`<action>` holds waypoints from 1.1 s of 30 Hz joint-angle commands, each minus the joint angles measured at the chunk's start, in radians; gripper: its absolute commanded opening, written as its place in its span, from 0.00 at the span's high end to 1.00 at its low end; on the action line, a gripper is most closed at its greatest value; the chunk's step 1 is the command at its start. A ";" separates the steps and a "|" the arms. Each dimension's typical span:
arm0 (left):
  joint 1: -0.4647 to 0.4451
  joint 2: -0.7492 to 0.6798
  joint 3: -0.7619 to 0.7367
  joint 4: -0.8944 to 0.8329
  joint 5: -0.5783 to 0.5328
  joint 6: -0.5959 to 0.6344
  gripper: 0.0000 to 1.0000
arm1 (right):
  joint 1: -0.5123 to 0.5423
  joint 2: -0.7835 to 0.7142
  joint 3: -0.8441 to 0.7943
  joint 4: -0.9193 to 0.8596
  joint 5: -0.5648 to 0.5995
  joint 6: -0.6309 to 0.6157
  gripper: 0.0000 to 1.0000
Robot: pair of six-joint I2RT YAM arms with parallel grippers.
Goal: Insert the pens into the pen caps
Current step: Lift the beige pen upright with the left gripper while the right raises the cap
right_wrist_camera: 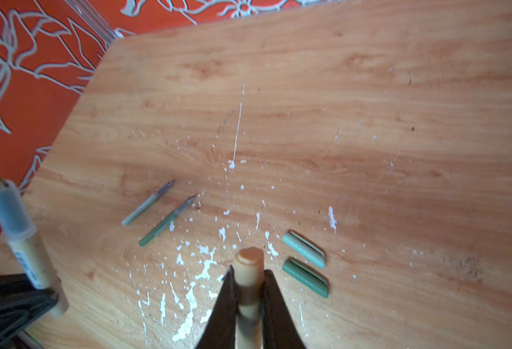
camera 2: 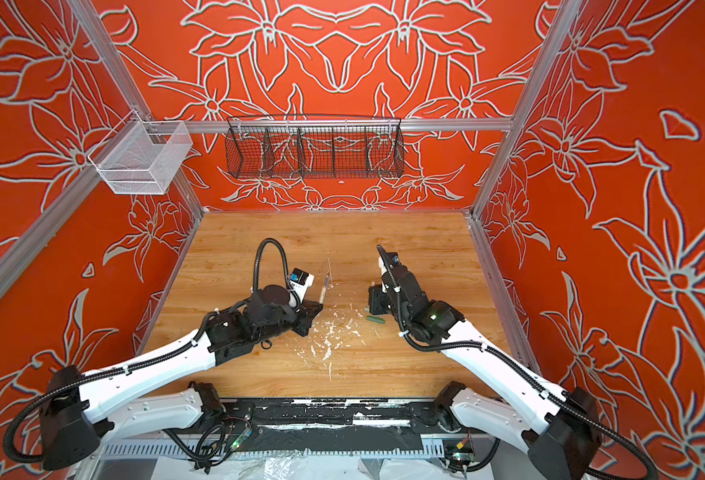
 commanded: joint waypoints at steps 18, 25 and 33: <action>-0.071 0.122 0.030 0.366 0.041 0.162 1.00 | -0.048 -0.063 0.081 0.446 -0.236 -0.164 1.00; -0.074 0.133 0.040 0.396 0.060 0.156 1.00 | -0.047 -0.059 0.093 0.478 -0.266 -0.170 1.00; -0.078 0.111 0.042 0.354 0.048 0.162 1.00 | -0.047 -0.035 0.082 0.482 -0.286 -0.120 1.00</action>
